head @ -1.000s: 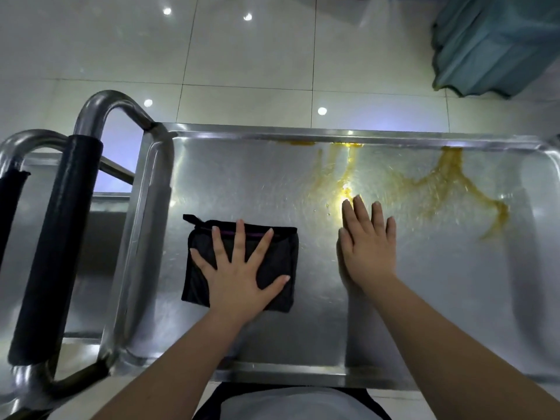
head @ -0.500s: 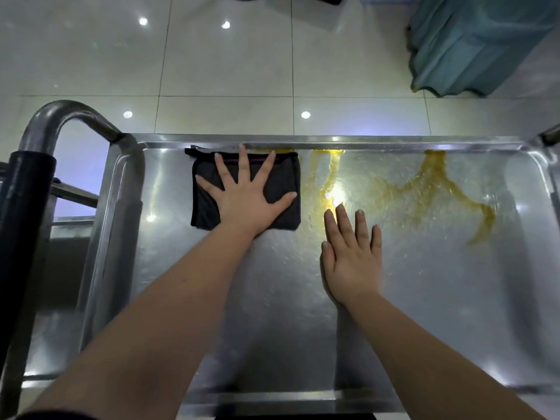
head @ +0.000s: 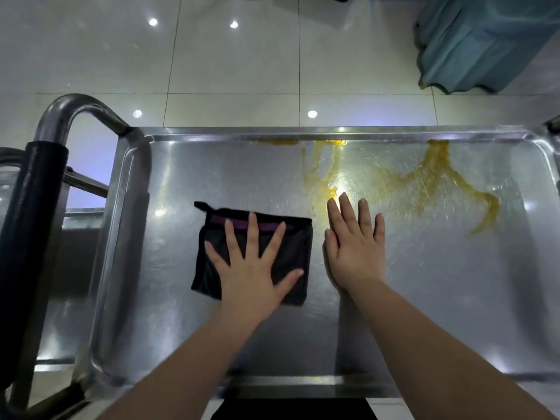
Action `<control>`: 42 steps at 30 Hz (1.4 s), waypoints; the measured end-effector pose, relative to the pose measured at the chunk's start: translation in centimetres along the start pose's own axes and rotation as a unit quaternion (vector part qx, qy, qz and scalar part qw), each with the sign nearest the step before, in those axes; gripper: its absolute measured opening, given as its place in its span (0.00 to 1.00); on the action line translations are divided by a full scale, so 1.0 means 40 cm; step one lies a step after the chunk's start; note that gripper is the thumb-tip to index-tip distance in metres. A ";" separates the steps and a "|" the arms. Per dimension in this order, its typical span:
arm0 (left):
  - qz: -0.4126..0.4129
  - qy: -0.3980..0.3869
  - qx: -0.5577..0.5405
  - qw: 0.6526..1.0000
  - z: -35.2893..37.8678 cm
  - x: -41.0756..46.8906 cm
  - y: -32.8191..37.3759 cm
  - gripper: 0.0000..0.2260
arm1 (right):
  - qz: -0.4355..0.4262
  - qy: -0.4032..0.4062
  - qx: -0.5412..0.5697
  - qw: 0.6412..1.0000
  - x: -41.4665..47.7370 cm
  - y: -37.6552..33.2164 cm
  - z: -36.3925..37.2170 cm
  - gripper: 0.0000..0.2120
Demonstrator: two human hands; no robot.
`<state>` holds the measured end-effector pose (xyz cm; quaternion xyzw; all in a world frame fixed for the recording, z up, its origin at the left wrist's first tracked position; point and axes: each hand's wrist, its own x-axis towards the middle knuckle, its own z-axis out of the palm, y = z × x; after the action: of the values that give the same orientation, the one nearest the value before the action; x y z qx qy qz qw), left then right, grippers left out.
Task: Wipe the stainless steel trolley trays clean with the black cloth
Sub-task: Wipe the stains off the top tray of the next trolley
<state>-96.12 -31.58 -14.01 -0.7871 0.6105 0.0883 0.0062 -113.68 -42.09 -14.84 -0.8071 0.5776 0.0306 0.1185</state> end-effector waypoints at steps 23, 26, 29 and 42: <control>-0.042 -0.052 -0.020 0.998 -0.065 0.411 0.114 0.39 | -0.006 0.005 -0.021 1.000 0.002 -0.004 0.002 0.27; -0.059 -0.051 -0.012 0.997 -0.073 0.403 -0.007 0.39 | -0.007 0.006 -0.010 1.000 -0.001 -0.005 -0.002 0.27; -0.132 -0.050 -0.009 0.990 -0.084 0.384 -0.164 0.39 | -0.005 0.005 -0.007 1.000 0.001 -0.005 -0.005 0.27; -0.060 -0.075 -0.026 0.995 -0.079 0.402 0.032 0.38 | -0.001 0.008 -0.010 1.000 0.004 0.001 0.002 0.27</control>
<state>-93.10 -47.74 -13.12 -0.8131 0.5578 0.1623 0.0363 -113.68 -42.23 -14.95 -0.8090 0.5774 0.0298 0.1064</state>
